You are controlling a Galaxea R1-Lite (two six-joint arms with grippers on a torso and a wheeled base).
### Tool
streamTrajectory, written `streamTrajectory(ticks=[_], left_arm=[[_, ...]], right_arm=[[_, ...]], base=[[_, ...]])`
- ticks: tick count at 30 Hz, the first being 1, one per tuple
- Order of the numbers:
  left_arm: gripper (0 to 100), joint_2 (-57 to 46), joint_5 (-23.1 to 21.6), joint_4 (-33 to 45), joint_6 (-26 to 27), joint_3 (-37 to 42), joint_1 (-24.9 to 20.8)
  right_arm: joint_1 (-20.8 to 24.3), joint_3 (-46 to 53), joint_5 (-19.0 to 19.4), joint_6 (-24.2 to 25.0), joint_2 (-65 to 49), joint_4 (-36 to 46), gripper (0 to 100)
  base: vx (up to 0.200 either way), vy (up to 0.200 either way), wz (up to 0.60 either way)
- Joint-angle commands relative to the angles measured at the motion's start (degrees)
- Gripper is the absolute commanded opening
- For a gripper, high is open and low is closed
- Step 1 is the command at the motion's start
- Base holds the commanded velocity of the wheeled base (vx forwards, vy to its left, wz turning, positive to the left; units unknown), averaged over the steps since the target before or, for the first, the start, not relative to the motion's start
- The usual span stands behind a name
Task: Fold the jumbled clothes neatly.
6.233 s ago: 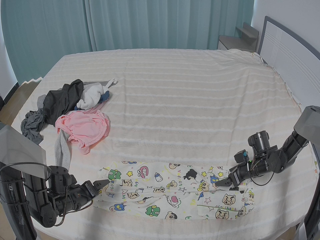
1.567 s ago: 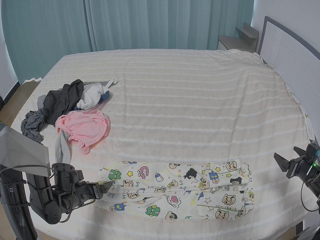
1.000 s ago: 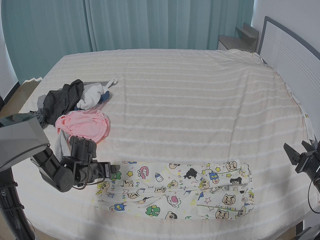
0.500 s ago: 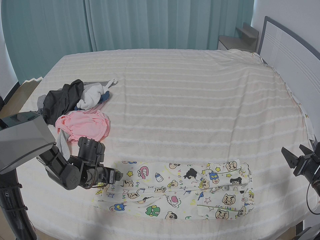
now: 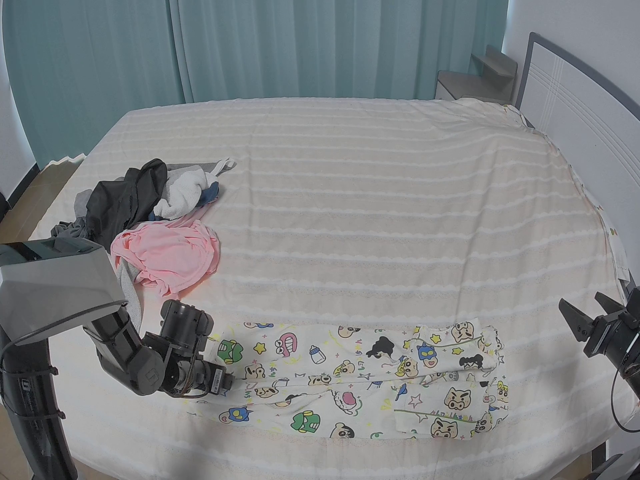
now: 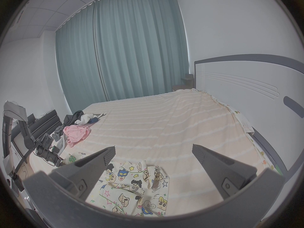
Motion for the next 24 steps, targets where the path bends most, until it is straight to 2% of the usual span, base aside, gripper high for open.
streamTrajectory(ticks=[1, 24], left_arm=[[100, -0.2, 0.98, -0.31, 0.18, 2.19, 1.15], [100, -3.19, 1.51, -2.07, -0.43, 4.47, 7.75]], right_arm=[[0.18, 0.45, 0.02, -0.01, 0.6, -0.03, 100], [0.27, 0.63, 0.02, -0.19, 1.13, -0.03, 100]], base=[[0.0, 0.0, 0.0], [0.0, 0.0, 0.0]])
